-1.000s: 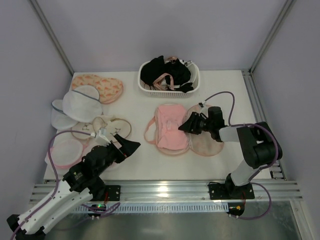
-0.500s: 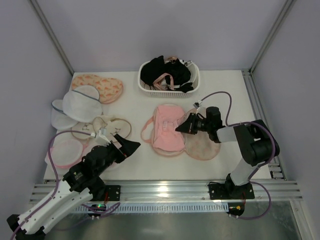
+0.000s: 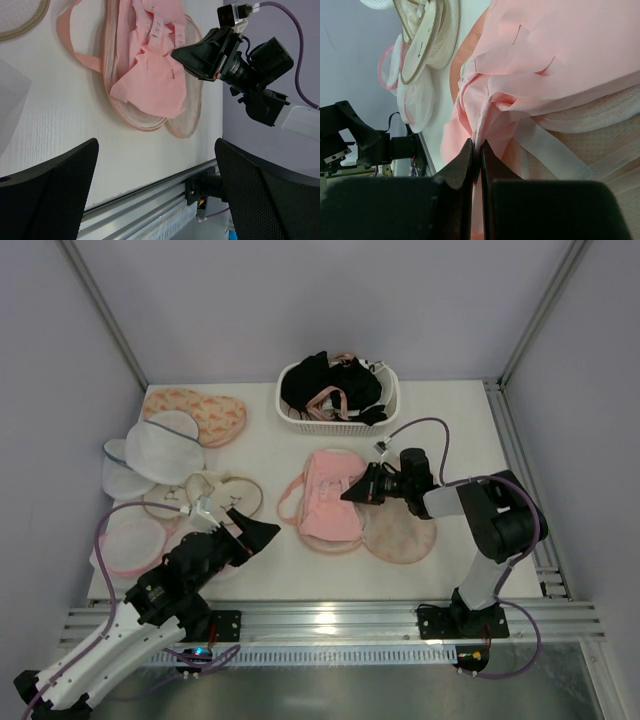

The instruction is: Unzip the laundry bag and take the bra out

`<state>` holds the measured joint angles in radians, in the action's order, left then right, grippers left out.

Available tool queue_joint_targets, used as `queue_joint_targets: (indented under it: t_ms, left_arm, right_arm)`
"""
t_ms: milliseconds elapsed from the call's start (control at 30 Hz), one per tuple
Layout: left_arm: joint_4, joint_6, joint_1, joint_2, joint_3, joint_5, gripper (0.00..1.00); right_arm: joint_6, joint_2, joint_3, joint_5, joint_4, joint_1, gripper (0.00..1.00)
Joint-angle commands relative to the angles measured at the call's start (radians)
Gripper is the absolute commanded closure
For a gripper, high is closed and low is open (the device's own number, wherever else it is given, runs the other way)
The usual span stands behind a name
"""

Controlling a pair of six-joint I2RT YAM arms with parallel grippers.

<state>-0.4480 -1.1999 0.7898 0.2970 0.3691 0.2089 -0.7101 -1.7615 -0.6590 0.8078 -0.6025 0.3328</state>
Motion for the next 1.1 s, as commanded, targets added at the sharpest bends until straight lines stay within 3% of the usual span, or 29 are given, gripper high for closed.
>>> queue_joint_targets:
  t_ms: [0, 267, 467, 700, 1067]
  left_arm:
    - [-0.011, -0.003, -0.003, -0.018, -0.004, 0.014, 0.01]
    - [-0.029, -0.006, -0.003, -0.044, -0.004, 0.017, 0.01]
    - [-0.024, -0.004, -0.003, -0.042, -0.004, 0.014, 0.0]
    - [-0.012, -0.009, -0.003, -0.038, -0.006, 0.003, 0.01]
    - [-0.029, -0.01, -0.003, -0.032, 0.022, -0.009, 0.0]
  right_arm:
    - [-0.006, -0.003, -0.047, 0.004, -0.046, 0.009, 0.96]
    - [0.006, 0.238, -0.042, 0.057, -0.005, 0.009, 0.96]
    - [0.046, 0.352, -0.168, 0.068, 0.098, 0.009, 0.96]
    - [0.063, 0.232, -0.484, 0.007, 0.208, -0.003, 0.96]
    - [0.005, -0.217, -1.083, -0.214, 0.195, -0.014, 0.96]
